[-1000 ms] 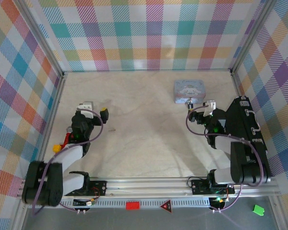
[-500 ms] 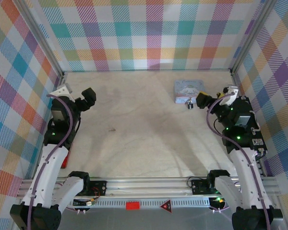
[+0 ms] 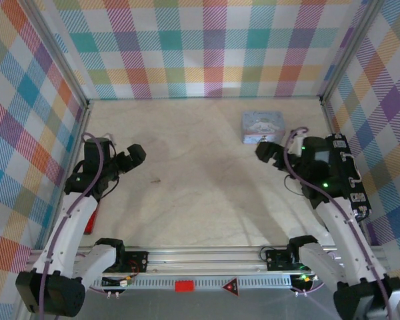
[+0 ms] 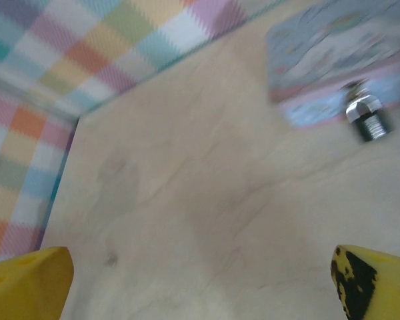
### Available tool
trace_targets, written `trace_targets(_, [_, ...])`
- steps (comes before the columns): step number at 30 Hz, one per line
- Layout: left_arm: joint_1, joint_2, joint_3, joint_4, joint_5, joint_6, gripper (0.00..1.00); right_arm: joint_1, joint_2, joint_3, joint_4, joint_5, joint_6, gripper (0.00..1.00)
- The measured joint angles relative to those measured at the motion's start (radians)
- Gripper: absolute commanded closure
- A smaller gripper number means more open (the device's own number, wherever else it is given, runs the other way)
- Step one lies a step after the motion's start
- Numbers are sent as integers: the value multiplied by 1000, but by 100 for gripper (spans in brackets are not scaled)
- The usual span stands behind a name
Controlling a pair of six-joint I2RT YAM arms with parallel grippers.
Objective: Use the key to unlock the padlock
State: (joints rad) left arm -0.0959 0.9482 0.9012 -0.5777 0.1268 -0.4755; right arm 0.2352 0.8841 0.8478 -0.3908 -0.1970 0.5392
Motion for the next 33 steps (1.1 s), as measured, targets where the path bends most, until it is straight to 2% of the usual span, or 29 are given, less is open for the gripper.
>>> trace_targets(3, [0, 6, 7, -29, 15, -3, 0, 170, 76, 38, -7, 60, 8, 1])
trace_targets(6, [0, -18, 16, -53, -17, 1, 0, 315, 198, 96, -6, 116, 31, 1])
trace_targets(9, [0, -82, 16, -77, -86, 1, 0, 433, 354, 177, -4, 170, 49, 0])
trace_targets(15, [1, -283, 16, -119, -249, 15, 0, 599, 682, 394, -15, 229, 56, 6])
trace_targets(22, [1, -452, -11, -135, -362, 20, 0, 674, 954, 640, -75, 241, 57, 18])
trace_targets(33, [-10, -468, -62, -154, -400, 19, 0, 708, 1330, 1005, -177, 190, 53, 48])
